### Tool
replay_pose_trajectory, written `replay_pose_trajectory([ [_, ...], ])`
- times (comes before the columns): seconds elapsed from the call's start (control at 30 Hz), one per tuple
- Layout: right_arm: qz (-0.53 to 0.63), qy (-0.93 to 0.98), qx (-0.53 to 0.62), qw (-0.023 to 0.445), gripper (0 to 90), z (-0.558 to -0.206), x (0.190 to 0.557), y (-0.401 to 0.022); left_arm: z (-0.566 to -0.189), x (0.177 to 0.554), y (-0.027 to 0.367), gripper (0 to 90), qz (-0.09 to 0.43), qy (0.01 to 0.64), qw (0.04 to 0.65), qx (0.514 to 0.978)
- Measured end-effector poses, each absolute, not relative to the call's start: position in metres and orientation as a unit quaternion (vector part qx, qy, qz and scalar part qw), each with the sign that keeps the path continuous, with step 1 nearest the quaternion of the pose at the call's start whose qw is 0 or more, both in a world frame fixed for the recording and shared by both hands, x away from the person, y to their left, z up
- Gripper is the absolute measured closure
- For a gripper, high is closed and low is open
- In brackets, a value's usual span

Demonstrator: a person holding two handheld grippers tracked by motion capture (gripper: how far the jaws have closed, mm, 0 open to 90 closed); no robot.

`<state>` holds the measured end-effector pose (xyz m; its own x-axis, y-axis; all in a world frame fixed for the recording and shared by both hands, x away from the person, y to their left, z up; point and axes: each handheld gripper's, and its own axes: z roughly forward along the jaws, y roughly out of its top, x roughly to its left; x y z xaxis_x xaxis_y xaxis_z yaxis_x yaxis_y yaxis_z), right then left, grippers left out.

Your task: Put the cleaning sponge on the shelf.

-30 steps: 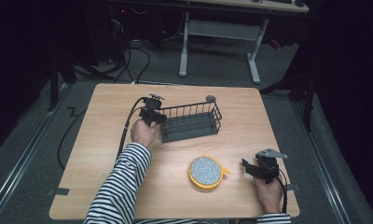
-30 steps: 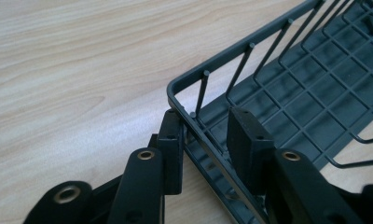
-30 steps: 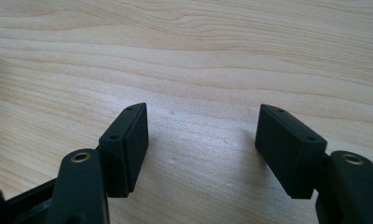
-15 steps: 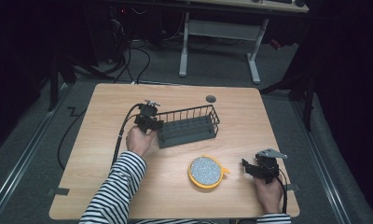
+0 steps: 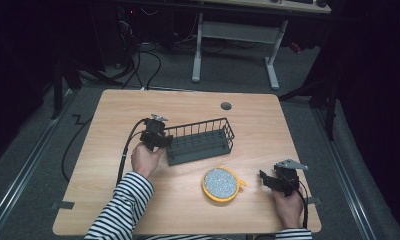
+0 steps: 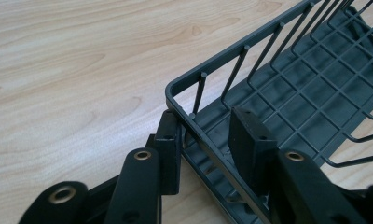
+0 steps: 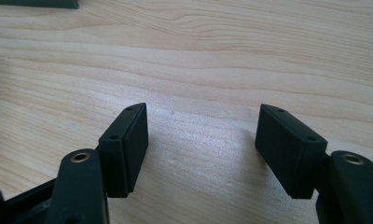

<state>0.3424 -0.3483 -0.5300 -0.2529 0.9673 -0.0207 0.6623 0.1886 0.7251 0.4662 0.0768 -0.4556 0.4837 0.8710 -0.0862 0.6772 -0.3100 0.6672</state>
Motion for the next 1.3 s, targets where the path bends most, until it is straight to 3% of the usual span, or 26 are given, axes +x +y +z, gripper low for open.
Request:
replay_pose_trajectory([
  [0.5, 0.307, 0.729, 0.559, 0.248, 34.8, -0.53, 0.342, -0.348, -0.455, 0.447, 0.087, 61.4, 0.139, 0.49, 0.344, 0.789],
  [0.9, 0.307, 0.73, 0.559, 0.248, 34.8, -0.53, 0.342, -0.348, -0.441, 0.441, 0.096, 38.0, 0.152, 0.491, 0.38, 0.769],
  [1.3, 0.307, 0.73, 0.558, 0.248, 34.8, -0.53, 0.342, -0.348, -0.423, 0.413, 0.129, 35.6, 0.177, 0.474, 0.423, 0.751],
])
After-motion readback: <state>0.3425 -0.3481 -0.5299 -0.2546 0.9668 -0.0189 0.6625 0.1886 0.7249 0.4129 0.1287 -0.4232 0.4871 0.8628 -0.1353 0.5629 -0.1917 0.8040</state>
